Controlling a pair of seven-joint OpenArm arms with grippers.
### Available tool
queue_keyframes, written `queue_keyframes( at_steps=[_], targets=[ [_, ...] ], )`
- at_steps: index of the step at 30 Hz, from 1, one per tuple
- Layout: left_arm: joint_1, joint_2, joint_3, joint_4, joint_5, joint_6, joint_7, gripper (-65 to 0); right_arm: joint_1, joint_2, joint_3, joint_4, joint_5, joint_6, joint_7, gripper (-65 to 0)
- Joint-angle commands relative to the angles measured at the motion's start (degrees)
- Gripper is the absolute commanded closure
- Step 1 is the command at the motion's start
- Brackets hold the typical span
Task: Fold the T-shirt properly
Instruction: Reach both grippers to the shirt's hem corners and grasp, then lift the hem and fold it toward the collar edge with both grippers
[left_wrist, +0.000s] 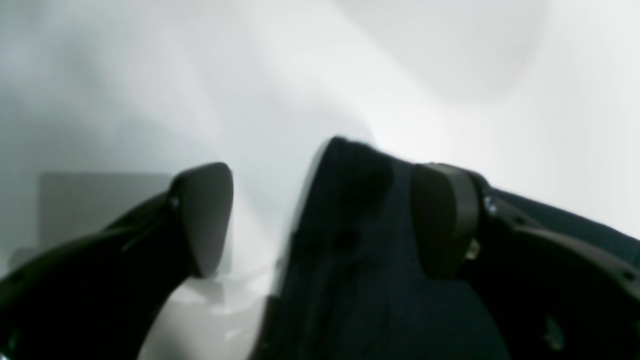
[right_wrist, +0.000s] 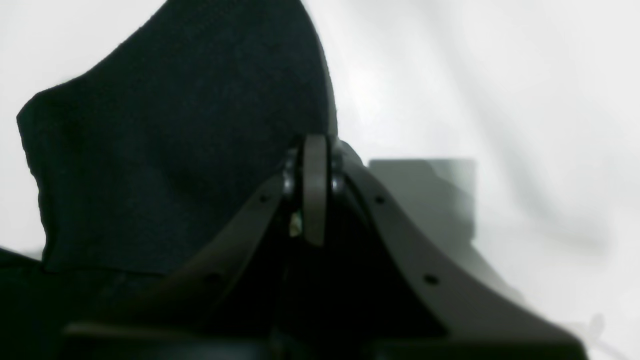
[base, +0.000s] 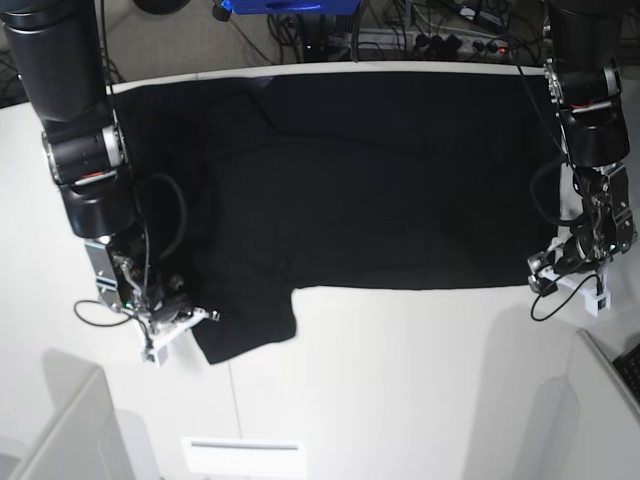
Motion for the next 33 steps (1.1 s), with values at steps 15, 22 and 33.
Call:
queue_keyframes(
  at_steps=[15, 22, 33],
  targets=[
    [-5.10, -0.76, 7.05, -4.63, -0.68, -0.38, -0.30, -29.6, 1.04, 0.70, 0.05, 0.06, -0.67, -0.26, -1.90, 0.0],
    [-4.05, -0.76, 7.84, -4.63, -0.68, -0.38, -0.21, -1.8, 0.87, 0.70, 0.14, 0.33, -0.67, -0.26, -1.55, 0.0],
    [-2.46, -0.76, 6.87, -2.43, -1.03, -0.56, -0.21, 0.0, -2.30, 2.28, 0.23, 8.50, -0.41, -0.70, -0.50, 0.0]
  ],
)
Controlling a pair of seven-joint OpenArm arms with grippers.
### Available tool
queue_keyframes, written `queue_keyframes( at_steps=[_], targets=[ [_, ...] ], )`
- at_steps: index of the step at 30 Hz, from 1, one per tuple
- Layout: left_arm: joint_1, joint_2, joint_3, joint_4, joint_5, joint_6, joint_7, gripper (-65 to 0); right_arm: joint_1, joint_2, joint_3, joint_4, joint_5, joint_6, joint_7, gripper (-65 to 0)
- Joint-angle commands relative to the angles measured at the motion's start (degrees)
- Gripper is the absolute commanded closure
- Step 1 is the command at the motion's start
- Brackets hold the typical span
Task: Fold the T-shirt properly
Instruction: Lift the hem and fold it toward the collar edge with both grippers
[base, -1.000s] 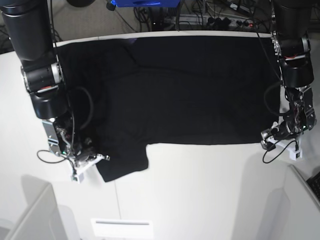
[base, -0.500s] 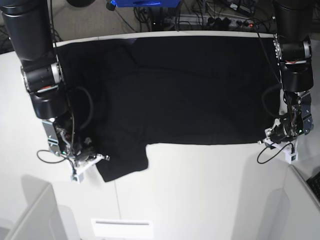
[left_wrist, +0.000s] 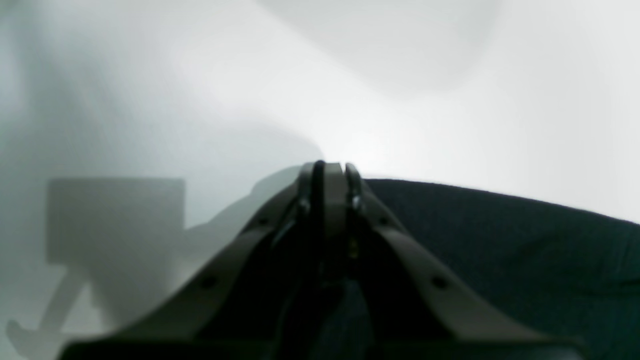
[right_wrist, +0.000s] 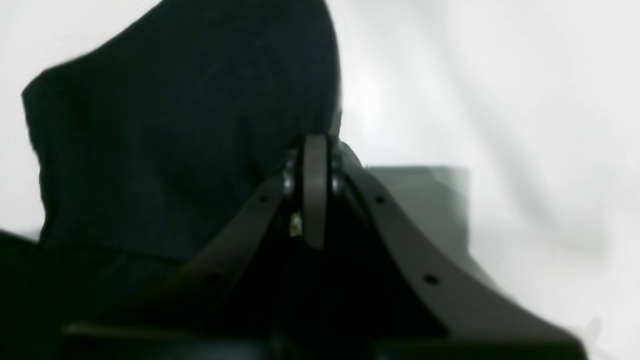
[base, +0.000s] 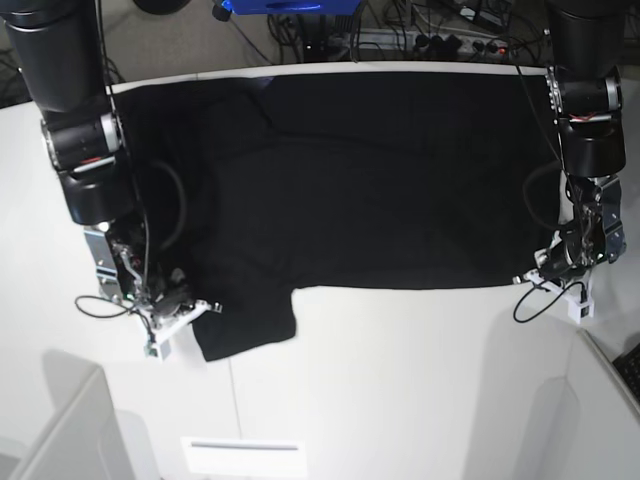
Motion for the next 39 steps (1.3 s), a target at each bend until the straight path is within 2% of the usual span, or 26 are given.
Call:
queue_keyframes(
  at_steps=[1, 7, 15, 18, 20, 26, 31, 35, 39],
  targets=[
    [0.41, -0.62, -0.06, 2.08, 0.17, 0.14, 1.28, 0.0, 0.91, 0.93, 0.19, 2.20, -0.06, -0.11, 0.64, 0.0],
    [4.54, -0.62, -0.15, 12.19, 0.09, 0.23, 1.45, 0.0, -2.34, 3.39, 0.19, 10.81, -0.15, -7.05, 1.08, 0.0],
    [8.76, -0.54, -6.74, 18.35, 0.09, 0.23, 1.89, 0.0, -6.21, 6.82, 0.19, 20.66, -0.06, -7.14, 0.82, 0.0],
    [10.78, -0.45, -9.11, 21.95, 0.09, 0.23, 5.94, 0.0, -7.88, 8.05, 0.27, 22.77, 0.03, -7.14, 0.99, 0.0],
    [12.63, -0.36, -11.05, 25.03, 0.17, 0.14, 6.90, 0.0, -9.20, 8.23, 1.59, 24.79, -0.06, -7.14, 0.82, 0.0],
    [16.67, -0.27, -13.42, 33.47, 0.09, 0.14, 8.13, 0.0, -15.79, 7.96, 11.35, 31.65, -0.32, -7.14, 0.73, 0.0],
    [19.31, -0.27, -13.77, 37.42, 0.00, 0.06, 10.16, 0.0, -19.84, 8.31, 12.41, 36.13, -0.32, -7.14, -0.94, 0.0],
    [22.65, 0.87, -18.08, 42.08, -0.09, -0.03, 10.24, 0.0, -22.56, 8.40, 12.41, 39.38, -0.24, -7.14, -1.73, 0.0],
    [26.69, 1.05, -20.37, 46.04, -0.09, -0.03, 10.24, 0.0, -25.64, 7.96, 15.83, 42.28, -0.06, -7.14, -1.73, 0.0]
  ],
)
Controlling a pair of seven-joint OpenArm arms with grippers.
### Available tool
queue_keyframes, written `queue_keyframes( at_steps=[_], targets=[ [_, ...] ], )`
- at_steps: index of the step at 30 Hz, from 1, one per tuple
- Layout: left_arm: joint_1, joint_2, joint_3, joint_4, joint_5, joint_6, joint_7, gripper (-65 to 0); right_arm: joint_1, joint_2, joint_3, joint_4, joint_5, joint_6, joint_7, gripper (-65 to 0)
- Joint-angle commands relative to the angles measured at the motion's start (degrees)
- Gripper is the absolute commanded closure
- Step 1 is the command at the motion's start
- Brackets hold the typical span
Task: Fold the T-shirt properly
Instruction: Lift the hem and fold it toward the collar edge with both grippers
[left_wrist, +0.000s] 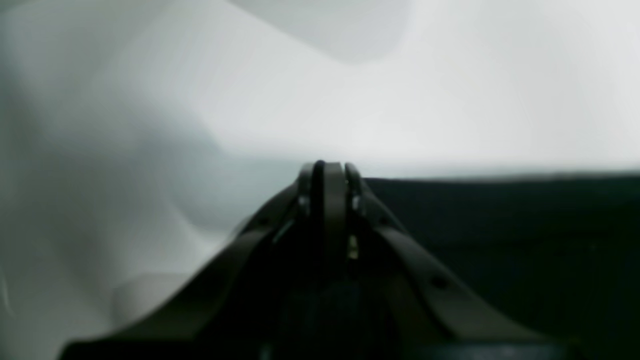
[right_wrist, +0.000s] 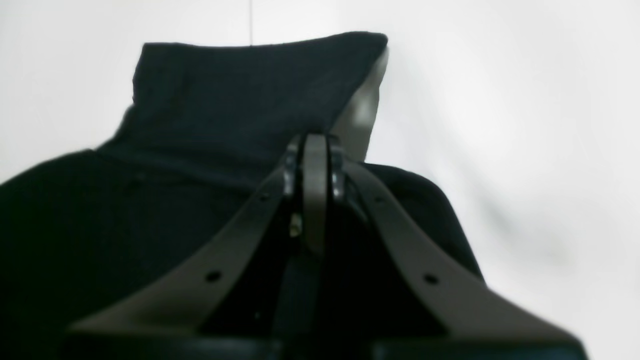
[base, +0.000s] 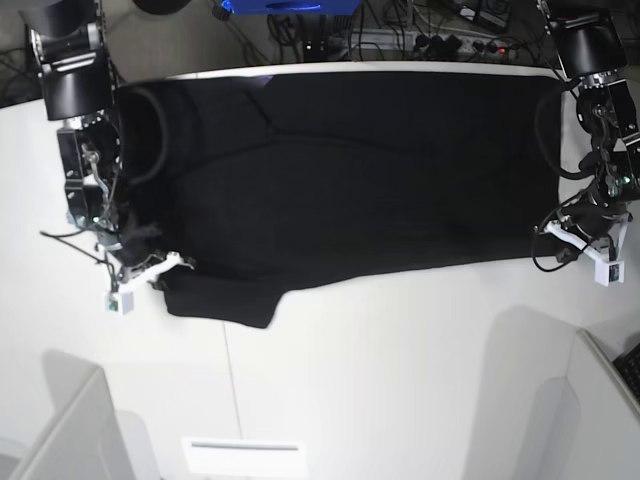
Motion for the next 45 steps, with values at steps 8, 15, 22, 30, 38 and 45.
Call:
queue_keyframes(
  at_steps=[8, 15, 22, 30, 38, 45],
  targets=[
    [4.18, -0.72, -0.45, 6.60, -0.29, 0.12, -0.90, 0.0, -3.50, 0.99, 2.42, 6.67, 0.25, 0.25, -0.56, 0.0],
    [8.31, -0.81, -0.45, 11.34, -0.29, 0.03, -0.90, 0.0, -7.02, 0.81, 6.73, 11.33, 0.33, 0.16, -2.23, 0.0],
    [13.59, 1.30, -5.73, 15.74, -0.29, -0.85, -0.90, 0.0, -11.94, 0.90, 10.34, 15.55, 0.33, 0.16, -2.32, 0.0],
    [17.11, 2.62, -7.31, 17.85, -0.29, -3.48, -0.90, 0.0, -15.37, 0.90, 10.34, 18.89, 0.33, 0.16, -2.32, 0.0],
    [19.57, 2.44, -7.40, 20.13, -0.29, -3.57, -0.90, 0.0, -18.36, 0.90, 10.42, 23.63, 0.33, 0.16, -2.32, 0.0],
    [21.33, 2.70, -10.48, 21.72, -0.29, -3.66, -0.90, 0.0, -21.70, 0.55, 12.89, 25.92, 0.33, 0.16, -2.32, 0.0]
  ],
)
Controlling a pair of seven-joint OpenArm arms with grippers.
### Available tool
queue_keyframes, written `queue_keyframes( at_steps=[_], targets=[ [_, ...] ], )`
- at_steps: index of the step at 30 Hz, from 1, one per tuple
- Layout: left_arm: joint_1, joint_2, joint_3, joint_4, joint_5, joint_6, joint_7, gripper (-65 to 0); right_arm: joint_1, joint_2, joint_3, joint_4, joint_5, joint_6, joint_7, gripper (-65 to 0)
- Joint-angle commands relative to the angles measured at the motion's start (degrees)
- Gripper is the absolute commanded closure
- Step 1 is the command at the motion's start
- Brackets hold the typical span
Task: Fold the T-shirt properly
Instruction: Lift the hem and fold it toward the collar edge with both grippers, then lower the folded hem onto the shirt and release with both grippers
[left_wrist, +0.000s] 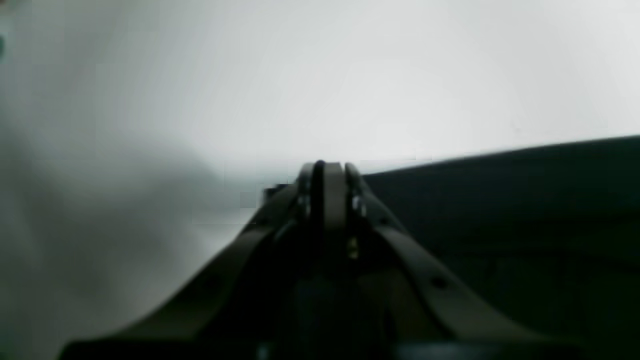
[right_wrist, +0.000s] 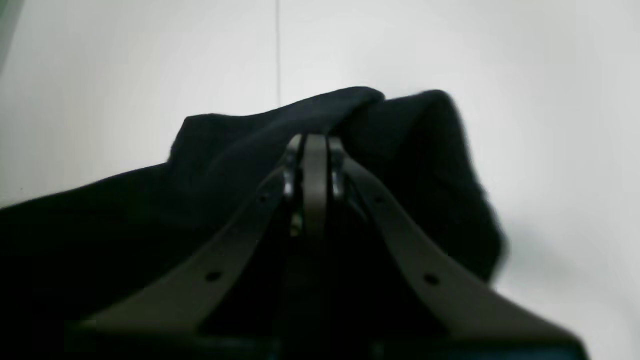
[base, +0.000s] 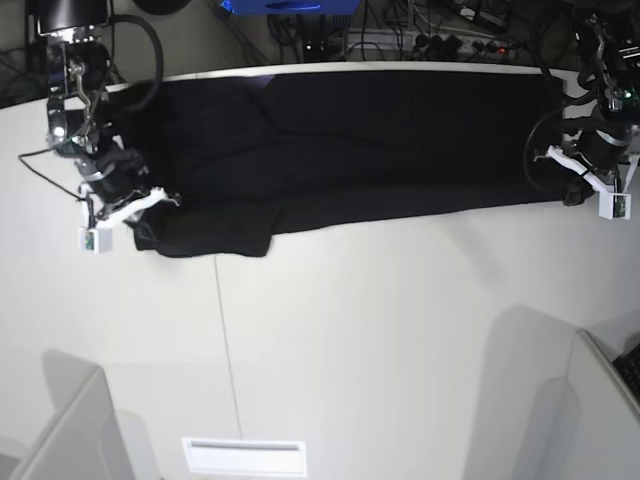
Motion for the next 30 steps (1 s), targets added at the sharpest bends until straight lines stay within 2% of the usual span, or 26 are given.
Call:
queue_keyframes(
  at_steps=[1, 5, 11, 14, 20, 24, 30],
  targets=[
    [-0.05, -0.75, -0.42, 1.04, -0.35, -0.16, -0.79, 0.0, -0.11, 0.11, 1.17, 1.66, 0.18, 0.38, 1.50, 0.0],
    [0.83, -0.75, -0.07, 1.04, -0.35, -0.16, -0.79, 0.0, -2.31, -0.51, 3.46, 4.39, 0.18, 0.38, 0.98, 0.0],
    [1.18, 0.31, -0.42, 1.13, -0.35, -0.16, -0.79, 0.0, -2.74, -0.86, 3.64, 7.64, 0.27, 0.38, -5.35, 0.0],
    [1.88, 0.13, -0.51, 1.13, -0.35, -0.16, -0.79, 0.0, -3.45, -2.35, 5.48, 8.96, 0.27, 0.38, -7.29, 0.0],
    [2.85, 0.22, -0.51, 1.48, -0.35, -0.34, -0.88, 0.0, -4.06, -6.04, 11.37, 12.74, 0.18, 0.55, -14.58, 0.0],
    [3.82, 0.39, -0.60, 1.57, -0.35, -5.09, -0.88, 0.0, -4.06, -6.57, 12.07, 13.44, 0.18, 0.55, -16.61, 0.0],
    [5.31, 1.10, -4.38, 1.57, -0.26, -5.88, -0.88, 0.0, -5.91, -6.57, 12.16, 13.44, 0.18, 0.55, -16.43, 0.0]
  ],
)
